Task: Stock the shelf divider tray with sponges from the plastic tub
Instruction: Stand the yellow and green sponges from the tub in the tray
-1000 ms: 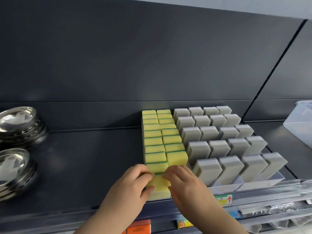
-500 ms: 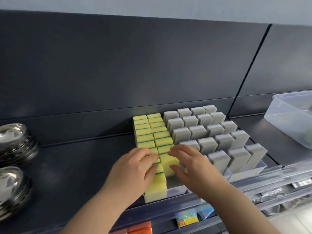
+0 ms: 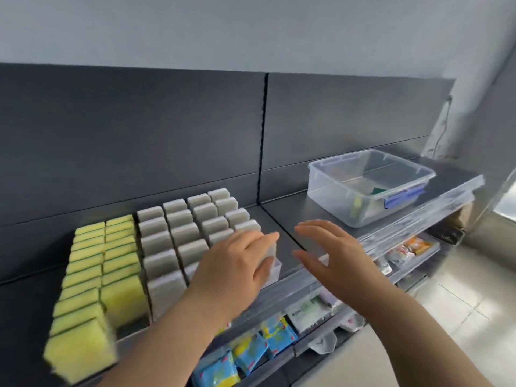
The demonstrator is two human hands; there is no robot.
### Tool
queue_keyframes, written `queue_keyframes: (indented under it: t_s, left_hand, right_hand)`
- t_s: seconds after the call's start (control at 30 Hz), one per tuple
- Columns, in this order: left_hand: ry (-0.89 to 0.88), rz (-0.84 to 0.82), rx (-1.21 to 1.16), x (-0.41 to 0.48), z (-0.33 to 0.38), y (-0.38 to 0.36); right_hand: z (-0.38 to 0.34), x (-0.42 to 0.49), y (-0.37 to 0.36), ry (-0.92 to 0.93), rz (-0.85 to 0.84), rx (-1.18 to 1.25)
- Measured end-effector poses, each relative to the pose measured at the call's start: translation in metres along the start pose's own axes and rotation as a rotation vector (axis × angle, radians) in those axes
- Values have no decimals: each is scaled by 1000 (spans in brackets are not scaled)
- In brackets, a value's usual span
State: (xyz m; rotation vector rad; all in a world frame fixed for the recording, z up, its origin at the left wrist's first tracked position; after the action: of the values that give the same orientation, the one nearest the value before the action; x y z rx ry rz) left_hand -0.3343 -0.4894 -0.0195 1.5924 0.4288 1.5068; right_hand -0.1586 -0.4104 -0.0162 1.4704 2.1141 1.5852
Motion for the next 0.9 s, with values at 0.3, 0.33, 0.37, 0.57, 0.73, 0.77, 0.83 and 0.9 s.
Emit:
queue_keyframes:
  t_s: [0.3,0.33,0.37,0.57,0.73,0.77,0.83,0.9]
  left_hand:
    - [-72,-104,-135,67,118,-115]
    - [-76,-113,-153,71,127,-126]
    - [-80,-125,-170,74,135,-138]
    - [-61,-295,-209,88,166,-210]
    - [-39,-330,-244,117,164,-264]
    - [-51,-308,-253,128,163,-272]
    - [-88,-265,-258,151,160,-282]
    - [-96,-212,-295,182,155,-297]
  right_hand:
    - [143,-74,82,-236,-36,-57]
    - [157,-83,87,-259,-34,-60]
    - [170,-92,91,-284,-31,-63]
    - [237,-131,97,-422,-27,-60]
    - [291,-128,95,-503,-56,-77]
    - [304,-123,95,-510,-65,-85]
    - [324,-110,99,-515,-78,-96]
    - [350,-86,105,-511,-86,-112]
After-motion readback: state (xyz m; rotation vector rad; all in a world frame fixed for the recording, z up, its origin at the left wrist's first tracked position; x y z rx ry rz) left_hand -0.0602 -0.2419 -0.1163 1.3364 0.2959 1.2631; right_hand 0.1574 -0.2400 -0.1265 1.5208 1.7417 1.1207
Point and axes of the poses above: each hand's wrist, its own x-axis towards the middle knuckle, its own y-axis out of the back of the hand, z = x × y, the point moved 1 cm from there along x, towards the middle knuckle, and after that the axes turned 4 degrees about -y, right-handed, at the moved point
